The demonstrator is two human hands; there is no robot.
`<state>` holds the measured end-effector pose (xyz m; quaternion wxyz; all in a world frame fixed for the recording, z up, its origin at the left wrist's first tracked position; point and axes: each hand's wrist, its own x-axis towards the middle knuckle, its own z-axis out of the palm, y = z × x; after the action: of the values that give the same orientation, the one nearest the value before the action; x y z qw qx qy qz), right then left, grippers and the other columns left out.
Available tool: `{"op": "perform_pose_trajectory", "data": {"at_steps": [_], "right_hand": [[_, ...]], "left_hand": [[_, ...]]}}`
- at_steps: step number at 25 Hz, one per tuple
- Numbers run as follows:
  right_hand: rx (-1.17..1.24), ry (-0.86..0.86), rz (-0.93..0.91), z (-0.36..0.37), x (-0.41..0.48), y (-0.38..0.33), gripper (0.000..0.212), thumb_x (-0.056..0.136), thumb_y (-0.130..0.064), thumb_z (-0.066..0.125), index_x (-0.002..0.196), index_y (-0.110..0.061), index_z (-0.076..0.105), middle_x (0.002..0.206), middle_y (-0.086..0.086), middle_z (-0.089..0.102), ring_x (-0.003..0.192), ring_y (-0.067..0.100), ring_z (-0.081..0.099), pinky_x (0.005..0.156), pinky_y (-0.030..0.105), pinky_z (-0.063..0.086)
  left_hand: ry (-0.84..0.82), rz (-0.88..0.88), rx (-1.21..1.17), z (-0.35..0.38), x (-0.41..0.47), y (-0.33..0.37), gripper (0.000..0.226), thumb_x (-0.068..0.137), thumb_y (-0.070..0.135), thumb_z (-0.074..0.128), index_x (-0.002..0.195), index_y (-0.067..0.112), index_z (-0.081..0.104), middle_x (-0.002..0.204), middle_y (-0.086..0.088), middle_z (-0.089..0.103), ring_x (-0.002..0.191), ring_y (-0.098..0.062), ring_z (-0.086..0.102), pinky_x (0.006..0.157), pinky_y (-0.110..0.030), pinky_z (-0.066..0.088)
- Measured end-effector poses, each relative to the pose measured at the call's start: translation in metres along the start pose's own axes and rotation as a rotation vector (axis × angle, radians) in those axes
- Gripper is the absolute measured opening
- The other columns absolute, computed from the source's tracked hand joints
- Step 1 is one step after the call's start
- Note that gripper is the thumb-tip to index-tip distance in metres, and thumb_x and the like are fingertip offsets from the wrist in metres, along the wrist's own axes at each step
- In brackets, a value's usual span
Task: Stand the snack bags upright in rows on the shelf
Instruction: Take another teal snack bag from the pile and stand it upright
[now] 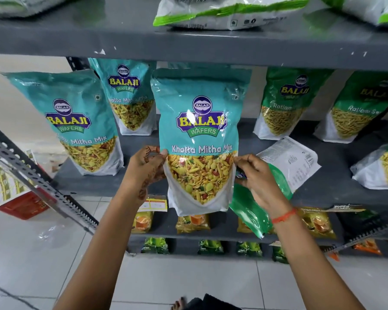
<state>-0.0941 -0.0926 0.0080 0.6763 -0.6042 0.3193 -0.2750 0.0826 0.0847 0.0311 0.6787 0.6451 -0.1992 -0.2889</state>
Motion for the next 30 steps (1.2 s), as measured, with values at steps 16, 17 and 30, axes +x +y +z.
{"op": "perform_pose_trajectory", "data": {"at_steps": [16,17,30], "right_hand": [[0.033,0.08,-0.187,0.089,0.056,0.058,0.012,0.09,-0.035,0.055,0.086,-0.024,0.058,0.095,0.012,0.066,0.095,0.022,0.061,0.093,0.052,0.048],[0.031,0.082,-0.178,0.089,0.058,0.059,0.008,0.093,-0.026,0.053,0.087,-0.022,0.057,0.096,0.012,0.066,0.096,0.022,0.061,0.094,0.053,0.048],[-0.603,0.353,-0.914,0.049,0.012,0.025,0.028,0.094,-0.002,0.04,0.12,-0.003,0.05,0.135,0.013,0.05,0.127,0.022,0.045,0.108,0.037,0.037]], "left_hand": [[0.334,0.111,0.163,-0.029,0.069,-0.027,0.008,0.093,0.023,0.051,0.095,0.017,0.048,0.091,-0.009,0.063,0.085,-0.025,0.06,0.077,-0.042,0.051],[0.343,0.109,0.19,-0.028,0.068,-0.025,0.009,0.094,0.023,0.049,0.097,0.014,0.048,0.096,-0.01,0.063,0.087,-0.025,0.06,0.075,-0.039,0.049],[0.032,0.771,0.603,0.093,-0.011,-0.077,0.049,0.096,0.015,0.039,0.143,0.011,0.025,0.154,-0.005,0.021,0.145,-0.012,0.015,0.118,-0.032,0.02]]}}
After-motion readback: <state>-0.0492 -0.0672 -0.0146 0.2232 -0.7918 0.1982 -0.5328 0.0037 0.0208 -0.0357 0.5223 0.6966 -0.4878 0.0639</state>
